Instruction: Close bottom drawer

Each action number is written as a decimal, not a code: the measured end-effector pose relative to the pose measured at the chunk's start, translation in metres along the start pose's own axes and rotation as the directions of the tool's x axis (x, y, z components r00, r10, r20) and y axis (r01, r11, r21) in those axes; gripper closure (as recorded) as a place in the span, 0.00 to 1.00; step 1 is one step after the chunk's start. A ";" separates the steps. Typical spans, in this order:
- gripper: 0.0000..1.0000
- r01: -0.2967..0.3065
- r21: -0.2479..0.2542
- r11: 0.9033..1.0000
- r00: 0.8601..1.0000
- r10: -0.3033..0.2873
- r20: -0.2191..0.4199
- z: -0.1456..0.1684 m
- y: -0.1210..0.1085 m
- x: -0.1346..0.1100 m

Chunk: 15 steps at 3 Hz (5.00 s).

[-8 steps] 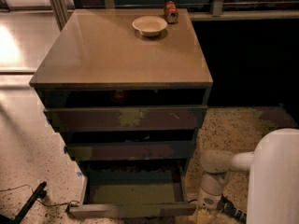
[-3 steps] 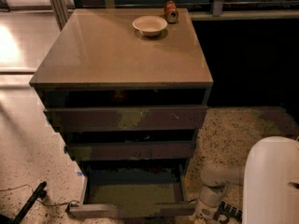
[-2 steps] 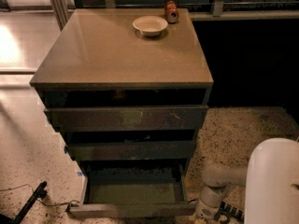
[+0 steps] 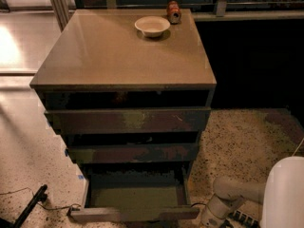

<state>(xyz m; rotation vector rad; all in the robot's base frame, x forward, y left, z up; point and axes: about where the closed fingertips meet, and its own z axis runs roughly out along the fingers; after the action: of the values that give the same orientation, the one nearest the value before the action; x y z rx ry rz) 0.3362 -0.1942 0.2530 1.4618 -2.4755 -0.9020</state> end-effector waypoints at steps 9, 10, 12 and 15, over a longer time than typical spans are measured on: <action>1.00 -0.175 0.070 0.982 0.916 0.136 0.378 0.099 -0.070 0.000; 1.00 -0.173 0.066 0.983 0.913 0.135 0.386 0.100 -0.071 -0.002; 1.00 -0.086 0.059 0.995 0.876 0.047 0.480 0.103 -0.081 -0.056; 1.00 -0.044 0.109 0.993 0.874 -0.015 0.486 0.106 -0.092 -0.117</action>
Offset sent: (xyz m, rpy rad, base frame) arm 0.0391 0.0036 -0.0404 -0.0047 -0.2826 -0.2171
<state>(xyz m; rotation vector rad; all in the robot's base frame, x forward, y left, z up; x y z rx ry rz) 0.4255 -0.0838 0.1378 1.3801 -2.9312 -1.2788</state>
